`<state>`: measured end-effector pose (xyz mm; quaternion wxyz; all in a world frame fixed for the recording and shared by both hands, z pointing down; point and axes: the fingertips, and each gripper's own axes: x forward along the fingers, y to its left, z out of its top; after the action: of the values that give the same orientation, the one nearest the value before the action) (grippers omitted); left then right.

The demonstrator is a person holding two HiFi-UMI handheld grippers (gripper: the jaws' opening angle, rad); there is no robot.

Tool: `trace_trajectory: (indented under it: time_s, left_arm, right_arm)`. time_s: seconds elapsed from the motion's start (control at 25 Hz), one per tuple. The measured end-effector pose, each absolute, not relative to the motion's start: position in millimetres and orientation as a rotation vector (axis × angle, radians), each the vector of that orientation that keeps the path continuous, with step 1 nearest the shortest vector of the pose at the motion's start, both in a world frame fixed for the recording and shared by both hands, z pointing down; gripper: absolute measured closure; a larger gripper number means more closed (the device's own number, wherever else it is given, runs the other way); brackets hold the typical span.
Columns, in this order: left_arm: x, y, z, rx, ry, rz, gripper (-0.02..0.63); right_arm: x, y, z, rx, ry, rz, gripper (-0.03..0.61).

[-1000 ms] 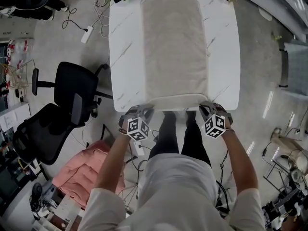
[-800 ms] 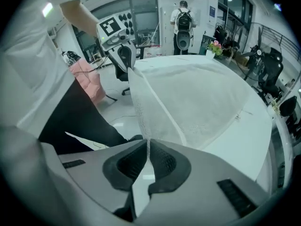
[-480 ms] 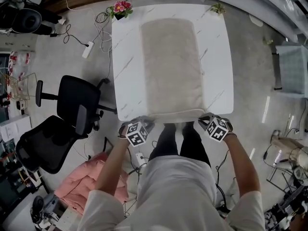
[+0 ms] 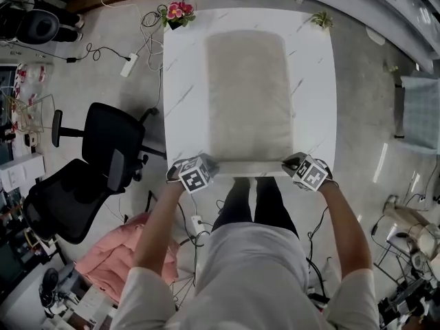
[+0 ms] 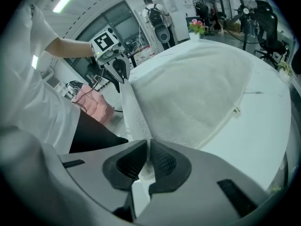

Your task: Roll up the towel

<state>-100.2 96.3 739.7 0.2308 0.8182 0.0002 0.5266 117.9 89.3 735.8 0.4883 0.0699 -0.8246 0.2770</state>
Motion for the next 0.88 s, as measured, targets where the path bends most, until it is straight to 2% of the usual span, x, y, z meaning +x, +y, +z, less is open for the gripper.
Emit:
trace_trajectory:
  time_s: [0.2, 0.32, 0.4, 0.48, 0.88]
  left_arm:
    - [-102.3, 54.5, 749.4, 2.309, -0.225, 1.499, 0.558]
    - [-105.5, 30.4, 760.5, 2.356, -0.427, 1.578, 0.520]
    - [-110.1, 19.4, 766.8, 2.353, -0.543, 1.607, 0.427]
    - [-113.9, 13.9, 770.6, 2.334, -0.611, 1.604, 0.380]
    - [-130.2, 14.3, 734.1, 2.313, -0.697, 1.364, 0.313]
  right_arm:
    - [116.1, 46.6, 742.5, 0.245, -2.013, 0.534, 0.541]
    - [115.4, 14.7, 748.2, 0.363, -2.020, 0.371, 0.529]
    - [118.7, 3.4, 757.5, 0.412, -1.986, 0.270, 0.462]
    - [121.5, -0.7, 766.9, 0.429, -1.952, 0.209, 0.386]
    - [125.4, -10.4, 733.1, 0.559, -2.024, 0.321, 0.380]
